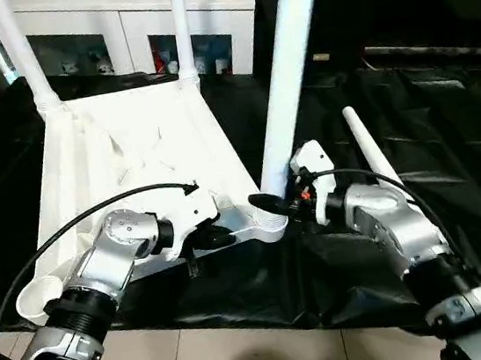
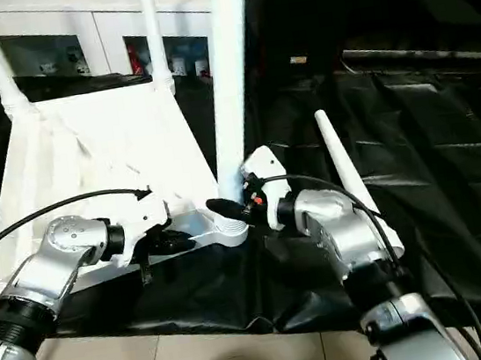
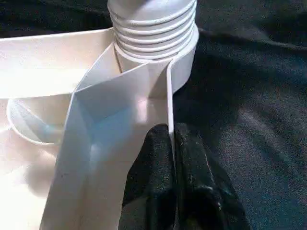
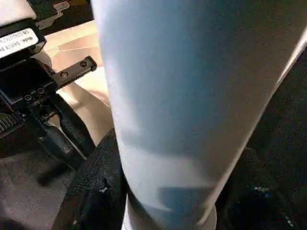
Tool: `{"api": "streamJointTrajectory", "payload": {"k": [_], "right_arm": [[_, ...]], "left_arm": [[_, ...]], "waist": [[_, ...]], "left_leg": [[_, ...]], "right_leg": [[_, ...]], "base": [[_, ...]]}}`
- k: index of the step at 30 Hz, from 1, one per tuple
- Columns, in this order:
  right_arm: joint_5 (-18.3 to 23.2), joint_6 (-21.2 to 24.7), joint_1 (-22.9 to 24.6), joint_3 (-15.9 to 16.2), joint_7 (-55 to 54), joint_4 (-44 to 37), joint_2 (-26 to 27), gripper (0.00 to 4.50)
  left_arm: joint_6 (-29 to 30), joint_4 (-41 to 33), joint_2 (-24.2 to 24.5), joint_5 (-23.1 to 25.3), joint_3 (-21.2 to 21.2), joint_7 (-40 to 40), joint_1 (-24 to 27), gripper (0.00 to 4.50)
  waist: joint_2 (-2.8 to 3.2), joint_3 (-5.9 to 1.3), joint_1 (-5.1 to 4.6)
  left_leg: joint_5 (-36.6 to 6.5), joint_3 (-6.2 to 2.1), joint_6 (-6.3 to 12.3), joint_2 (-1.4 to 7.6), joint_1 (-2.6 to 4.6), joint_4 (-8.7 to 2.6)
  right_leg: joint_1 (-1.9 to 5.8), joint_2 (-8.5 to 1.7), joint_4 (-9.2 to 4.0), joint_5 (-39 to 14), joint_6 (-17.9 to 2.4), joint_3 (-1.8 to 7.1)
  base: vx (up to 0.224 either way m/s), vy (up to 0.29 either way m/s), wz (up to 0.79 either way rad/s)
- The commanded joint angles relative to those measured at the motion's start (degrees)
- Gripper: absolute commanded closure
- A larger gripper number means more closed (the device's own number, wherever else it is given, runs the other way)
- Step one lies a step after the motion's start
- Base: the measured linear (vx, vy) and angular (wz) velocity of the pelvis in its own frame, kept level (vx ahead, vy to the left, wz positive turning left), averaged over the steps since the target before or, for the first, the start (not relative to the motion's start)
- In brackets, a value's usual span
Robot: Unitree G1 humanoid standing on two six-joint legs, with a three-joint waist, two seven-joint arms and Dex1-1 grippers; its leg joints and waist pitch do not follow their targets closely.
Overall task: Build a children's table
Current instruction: Insert table leg to table base
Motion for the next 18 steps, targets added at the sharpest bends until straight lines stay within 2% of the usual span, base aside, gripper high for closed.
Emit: {"api": "streamJointTrajectory", "payload": {"k": [1,2,3,5,7,9,11,15,18], "right_arm": [[-3.14,2.17,3.86,4.86,2.82,3.93,-0.47,2.6],[-2.98,1.9,4.49,4.99,3.79,3.44,-0.74,2.6],[-2.69,1.81,4.94,5.04,4.65,2.96,-0.93,2.6],[-1.83,1.97,5.95,5.12,6.53,1.59,-1.42,2.6],[-0.79,2.28,7.44,5.63,9.25,-0.51,-2.46,2.6],[-0.3,2.37,8.72,6.25,11.36,-2.04,-3.44,2.6],[-0.27,2.14,9.48,6.6,12.34,-2.79,-3.99,2.6],[-1.58,1.22,10.05,5.83,10.82,-2.12,-3.71,2.6],[-3.63,-0.58,8.92,4.64,5.93,1.49,-2.74,2.6]], "left_arm": [[-1.37,-3.47,-0.19,-1.08,-0.32,-2.41,0.13,4.5],[-1.88,-4.18,0.03,-1.54,-0.55,-3.71,0.55,4.5],[-2.16,-4.82,0.21,-1.96,-0.76,-4.77,0.94,4.5],[-2.17,-6.28,0.7,-2.63,-1.39,-6.89,1.68,4.5],[-1.52,-8.31,1.36,-3.53,-2.24,-9.46,2.55,4.5],[-0.89,-9.66,1.61,-4.48,-2.49,-11.06,2.85,4.5],[-0.56,-10.19,1.64,-4.71,-2.49,-11.33,2.87,4.5],[-0.47,-9.05,0.48,-4.01,-1.4,-8.9,2.01,4.5],[-0.97,-7.01,-0.43,-2.63,-0.85,-5.96,1.19,4.5]], "waist": [[0.61,-2.97,0.11],[0.59,-2.98,0.12],[0.97,-3.02,0.21],[0.79,-3.08,0.24],[1.11,-3.11,0.22],[0.99,-3.18,0.31],[1.19,-3.2,0.45],[1.07,-3.14,0.52],[0.99,-2.77,0.55]], "left_leg": [[-14.71,-0.28,-0.15,1.54,0.13,-4.17],[-14.85,-0.29,-0.08,1.57,0.1,-4.19],[-14.9,-0.32,-0.13,1.61,0.18,-4.22],[-14.89,-0.3,0.04,1.69,0.22,-4.26],[-14.78,-0.3,0.07,1.69,0.25,-4.34],[-14.72,-0.21,0.31,1.71,0.35,-4.26],[-15.04,-0.18,0.07,1.76,0.54,-4.28],[-15.92,-0.2,-0.28,1.63,0.44,-4.33],[-18.51,-0.24,-0.77,1.53,0.63,-4.41]], "right_leg": [[2.54,-4.09,-4.88,-19.97,-7.81,3.22],[2.59,-4.09,-4.84,-19.47,-7.91,3.21],[2.57,-4.14,-4.81,-19.0,-8.07,3.25],[2.66,-3.98,-4.58,-16.89,-8.59,3.28],[2.69,-3.83,-4.34,-14.4,-9.52,3.24],[2.7,-3.76,-4.26,-12.9,-10.03,3.28],[2.69,-3.73,-4.15,-11.6,-10.73,3.29],[2.81,-3.78,-4.32,-13.25,-10.59,3.25],[2.45,-3.9,-5.05,-19.37,-9.1,3.17]], "base": [[0.0,0.0,0.0],[0.0,0.0,0.0],[0.0,0.0,0.0],[0.0,0.0,0.0],[0.0,0.0,0.0],[0.0,0.0,0.0],[0.0,0.0,0.0],[0.0,0.0,0.0],[0.0,0.0,0.0]]}}
